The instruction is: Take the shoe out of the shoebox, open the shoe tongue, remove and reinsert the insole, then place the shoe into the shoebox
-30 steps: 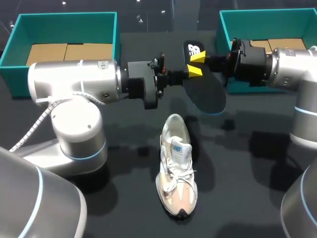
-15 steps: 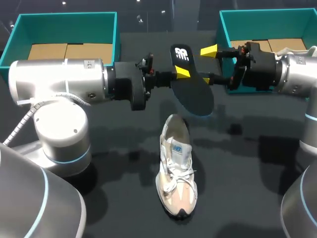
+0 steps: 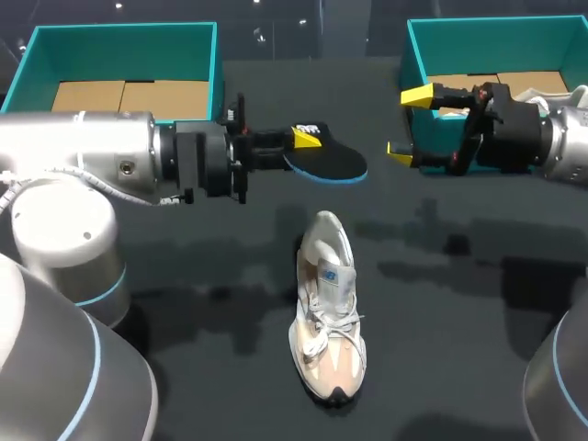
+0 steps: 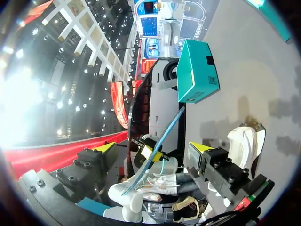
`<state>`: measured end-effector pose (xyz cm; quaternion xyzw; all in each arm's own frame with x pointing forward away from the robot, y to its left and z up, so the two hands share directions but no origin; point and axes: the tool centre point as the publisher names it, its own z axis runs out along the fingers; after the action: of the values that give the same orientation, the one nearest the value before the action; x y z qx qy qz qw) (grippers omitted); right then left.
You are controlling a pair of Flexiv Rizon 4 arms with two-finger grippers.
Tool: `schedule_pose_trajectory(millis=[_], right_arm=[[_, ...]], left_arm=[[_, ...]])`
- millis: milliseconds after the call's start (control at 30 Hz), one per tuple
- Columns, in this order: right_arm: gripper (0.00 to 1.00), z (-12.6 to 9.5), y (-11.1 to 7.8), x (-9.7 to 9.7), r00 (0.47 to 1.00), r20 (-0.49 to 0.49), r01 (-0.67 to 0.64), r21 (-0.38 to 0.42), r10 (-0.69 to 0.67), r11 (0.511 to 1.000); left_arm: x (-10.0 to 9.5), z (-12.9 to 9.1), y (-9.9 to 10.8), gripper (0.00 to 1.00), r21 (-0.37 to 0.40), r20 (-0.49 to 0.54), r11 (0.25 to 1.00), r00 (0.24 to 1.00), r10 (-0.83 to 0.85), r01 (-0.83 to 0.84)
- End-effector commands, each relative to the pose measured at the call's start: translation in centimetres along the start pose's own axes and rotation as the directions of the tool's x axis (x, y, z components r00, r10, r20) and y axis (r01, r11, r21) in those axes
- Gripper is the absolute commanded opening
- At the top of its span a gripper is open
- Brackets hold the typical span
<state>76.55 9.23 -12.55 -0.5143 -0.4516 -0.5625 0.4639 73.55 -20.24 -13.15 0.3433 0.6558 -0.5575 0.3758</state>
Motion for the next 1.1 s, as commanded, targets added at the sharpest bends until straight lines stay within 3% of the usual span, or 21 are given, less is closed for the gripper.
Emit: schedule_pose_trajectory(millis=[33,267,367,467,533,667,767,800,1100], right_arm=[[1.0,0.0,-0.1,0.0,1.0,0.002,0.0,-0.002,0.0,1.0],[1.0,0.0,-0.1,0.0,1.0,0.002,0.0,-0.002,0.0,1.0],[1.0,0.0,-0.1,0.0,1.0,0.002,0.0,-0.002,0.0,1.0],[1.0,0.0,-0.1,0.0,1.0,0.002,0.0,-0.002,0.0,1.0],[1.0,0.0,-0.1,0.0,1.0,0.002,0.0,-0.002,0.0,1.0],[1.0,0.0,-0.1,0.0,1.0,0.002,0.0,-0.002,0.0,1.0],[1.0,0.0,-0.1,0.0,1.0,0.002,0.0,-0.002,0.0,1.0],[1.0,0.0,-0.1,0.0,1.0,0.002,0.0,-0.002,0.0,1.0],[1.0,0.0,-0.1,0.0,1.0,0.002,0.0,-0.002,0.0,1.0]], left_arm=[[-0.4,-0.6,0.3,0.0,0.056,-0.023,0.98,0.982,-0.188,0.189],[-0.4,-0.6,0.3,0.0,0.056,-0.023,0.98,0.982,-0.188,0.189],[-0.5,0.2,-0.5,0.0,0.018,-0.043,0.941,0.941,-0.337,0.338],[-1.1,0.2,-0.9,0.0,-0.03,-0.066,0.851,0.849,-0.525,0.524],[-1.7,-0.2,-0.9,0.0,-0.061,-0.068,0.777,0.774,-0.63,0.627],[-2.9,-0.6,-0.8,0.0,-0.123,-0.09,0.561,0.553,-0.828,0.819],[-3.7,-0.9,-0.7,0.0,-0.198,-0.17,0.302,0.27,-0.948,0.933],[-3.9,-1.0,-0.8,0.0,-0.231,-0.196,0.254,0.211,-0.958,0.939],[-3.9,-1.0,-0.8,0.0,-0.231,-0.196,0.254,0.211,-0.958,0.939]])
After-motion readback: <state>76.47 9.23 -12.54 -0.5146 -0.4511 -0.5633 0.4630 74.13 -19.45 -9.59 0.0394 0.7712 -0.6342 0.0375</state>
